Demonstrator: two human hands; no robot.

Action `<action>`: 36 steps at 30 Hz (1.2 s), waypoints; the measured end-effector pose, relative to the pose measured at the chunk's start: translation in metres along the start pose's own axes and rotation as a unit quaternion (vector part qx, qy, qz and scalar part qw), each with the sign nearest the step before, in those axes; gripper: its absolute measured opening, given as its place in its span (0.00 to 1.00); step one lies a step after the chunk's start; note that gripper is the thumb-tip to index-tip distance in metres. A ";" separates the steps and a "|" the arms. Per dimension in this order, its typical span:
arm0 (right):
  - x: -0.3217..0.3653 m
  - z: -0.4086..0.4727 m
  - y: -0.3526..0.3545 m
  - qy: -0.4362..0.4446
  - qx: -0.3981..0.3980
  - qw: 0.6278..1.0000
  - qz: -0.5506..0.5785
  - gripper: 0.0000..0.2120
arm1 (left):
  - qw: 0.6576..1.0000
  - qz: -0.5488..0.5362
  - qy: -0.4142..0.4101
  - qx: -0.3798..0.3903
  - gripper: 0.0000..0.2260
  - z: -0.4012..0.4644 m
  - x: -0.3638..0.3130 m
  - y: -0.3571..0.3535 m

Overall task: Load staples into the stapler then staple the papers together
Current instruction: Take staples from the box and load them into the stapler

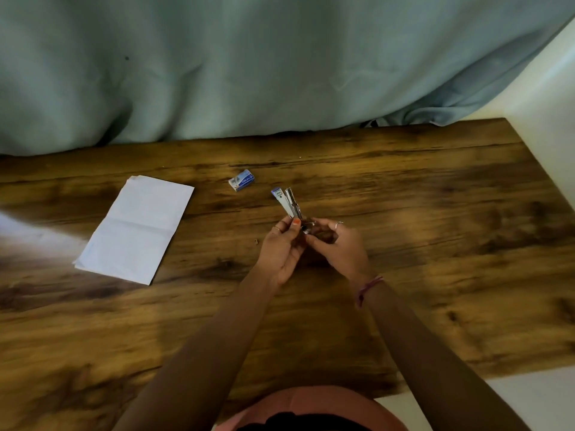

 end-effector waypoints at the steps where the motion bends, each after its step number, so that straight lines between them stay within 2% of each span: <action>1: -0.003 0.003 0.003 0.012 -0.013 1.000 -0.013 0.17 | 1.000 0.028 0.002 -0.006 0.10 0.003 0.000 -0.001; 6: -0.011 0.018 0.019 0.060 -0.029 0.993 -0.095 0.18 | 0.987 0.152 0.008 -0.041 0.12 0.010 -0.008 -0.002; 10: -0.017 0.026 0.026 0.065 -0.031 0.991 -0.115 0.18 | 0.975 0.213 0.004 -0.066 0.14 0.014 -0.019 0.001; 19: -0.024 0.027 0.023 0.097 -0.050 0.983 -0.148 0.14 | 0.920 0.371 -0.087 -0.090 0.11 0.012 -0.058 0.029; 27: -0.027 0.023 0.027 0.128 -0.087 0.972 -0.175 0.16 | 0.894 0.400 -0.143 -0.144 0.10 0.011 -0.086 0.061; 36: -0.023 0.024 0.040 0.107 -0.014 0.979 -0.172 0.27 | 0.864 0.439 -0.173 -0.176 0.10 0.022 -0.100 0.077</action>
Point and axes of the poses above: each hand's wrist, its own z-axis towards the middle knuckle, its own y-axis out of the back of the hand, x = y × z, the point moved 1 cm from there along z, towards the middle knuckle, and after that the axes turned 8 degrees about z, right-handed, at the moved point
